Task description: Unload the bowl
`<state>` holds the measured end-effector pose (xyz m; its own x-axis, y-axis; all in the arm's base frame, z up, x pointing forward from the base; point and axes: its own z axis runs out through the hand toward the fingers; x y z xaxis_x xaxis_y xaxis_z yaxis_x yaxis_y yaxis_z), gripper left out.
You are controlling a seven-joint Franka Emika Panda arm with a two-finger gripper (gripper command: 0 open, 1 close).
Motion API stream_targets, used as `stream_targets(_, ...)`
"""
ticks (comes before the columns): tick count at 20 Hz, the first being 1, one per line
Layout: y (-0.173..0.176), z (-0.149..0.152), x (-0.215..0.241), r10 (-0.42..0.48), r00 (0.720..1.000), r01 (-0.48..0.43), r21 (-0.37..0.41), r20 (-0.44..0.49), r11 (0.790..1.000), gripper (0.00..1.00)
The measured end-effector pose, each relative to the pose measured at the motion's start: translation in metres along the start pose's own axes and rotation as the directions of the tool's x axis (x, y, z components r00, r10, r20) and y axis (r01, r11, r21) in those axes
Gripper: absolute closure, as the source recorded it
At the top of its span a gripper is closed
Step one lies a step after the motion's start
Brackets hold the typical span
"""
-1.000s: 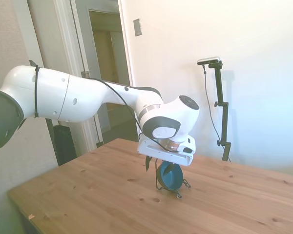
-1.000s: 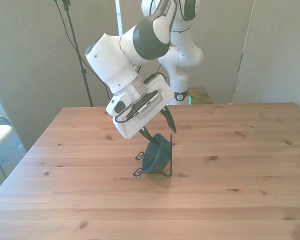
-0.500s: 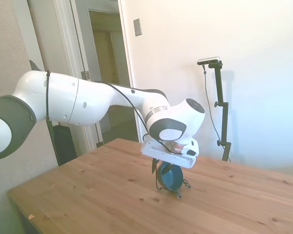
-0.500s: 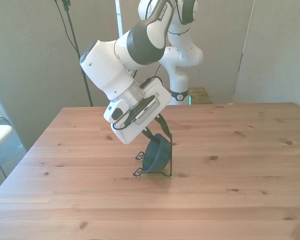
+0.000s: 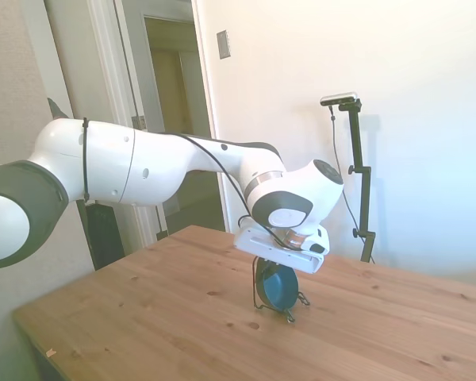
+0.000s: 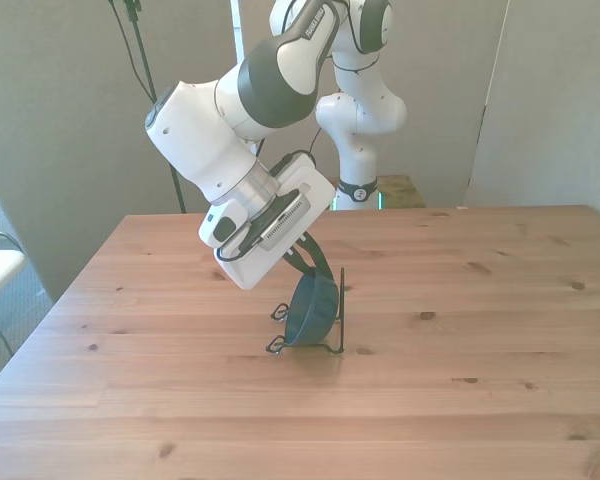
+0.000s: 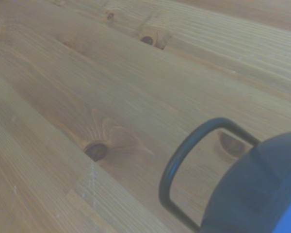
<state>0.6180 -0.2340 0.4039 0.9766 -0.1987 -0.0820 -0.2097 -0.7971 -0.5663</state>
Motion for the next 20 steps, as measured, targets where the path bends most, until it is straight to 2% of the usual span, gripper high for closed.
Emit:
stream_targets(4,-0.006,-0.006,0.001,-0.006,1.0,0.006,0.024,-0.011,1.0,1.0)
stream_targets(10,-0.02,-0.032,-0.011,-0.02,0.999,0.021,0.031,-0.037,0.999,1.0)
stream_targets(14,-0.03,-0.047,-0.042,0.0,0.996,0.002,0.014,-0.09,1.0,1.0)
stream_targets(20,-0.048,-0.051,-0.113,0.046,0.984,-0.06,-0.074,-0.174,0.995,1.0)
